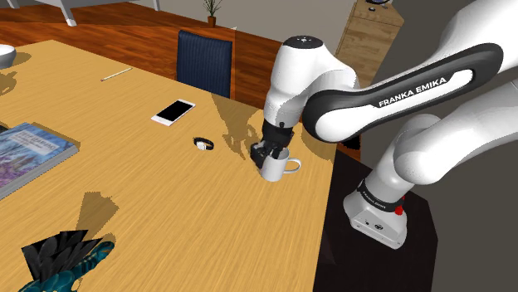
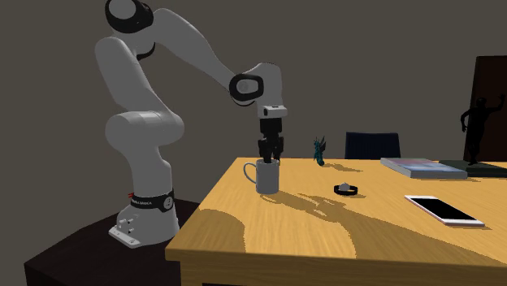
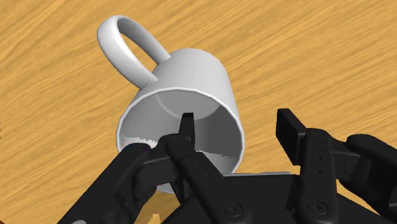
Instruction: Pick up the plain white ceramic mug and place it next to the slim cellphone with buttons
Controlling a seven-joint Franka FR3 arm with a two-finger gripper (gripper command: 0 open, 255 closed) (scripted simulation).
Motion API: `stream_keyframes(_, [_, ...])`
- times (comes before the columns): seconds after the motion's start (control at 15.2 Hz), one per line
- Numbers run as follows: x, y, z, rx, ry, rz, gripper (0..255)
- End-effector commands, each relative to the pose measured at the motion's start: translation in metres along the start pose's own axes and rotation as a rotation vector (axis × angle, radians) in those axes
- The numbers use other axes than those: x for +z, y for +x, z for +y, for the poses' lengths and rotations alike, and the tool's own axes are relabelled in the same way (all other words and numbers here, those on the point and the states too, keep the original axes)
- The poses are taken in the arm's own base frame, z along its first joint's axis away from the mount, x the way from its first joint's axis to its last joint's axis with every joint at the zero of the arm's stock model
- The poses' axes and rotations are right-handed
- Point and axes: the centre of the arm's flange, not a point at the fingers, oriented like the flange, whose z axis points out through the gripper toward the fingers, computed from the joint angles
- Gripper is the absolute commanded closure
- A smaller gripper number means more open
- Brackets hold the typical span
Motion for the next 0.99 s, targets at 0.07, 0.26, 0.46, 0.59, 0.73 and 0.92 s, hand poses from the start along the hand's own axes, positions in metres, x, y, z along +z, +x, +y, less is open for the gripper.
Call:
stream_keyframes(0.07, [0.000, 0.000, 0.000, 0.000, 0.000, 0.000, 255])
stream_keyframes(0.26, [0.000, 0.000, 0.000, 0.000, 0.000, 0.000, 255])
stream_keyframes(0.46, [0.000, 0.000, 0.000, 0.000, 0.000, 0.000, 255])
stream_keyframes(0.59, [-0.005, 0.000, 0.000, 0.000, 0.000, 0.000, 255])
stream_keyframes(0.73, [-0.016, 0.001, 0.000, 0.000, 0.000, 0.000, 255])
stream_keyframes(0.92, [-0.032, 0.002, 0.000, 0.000, 0.000, 0.000, 255])
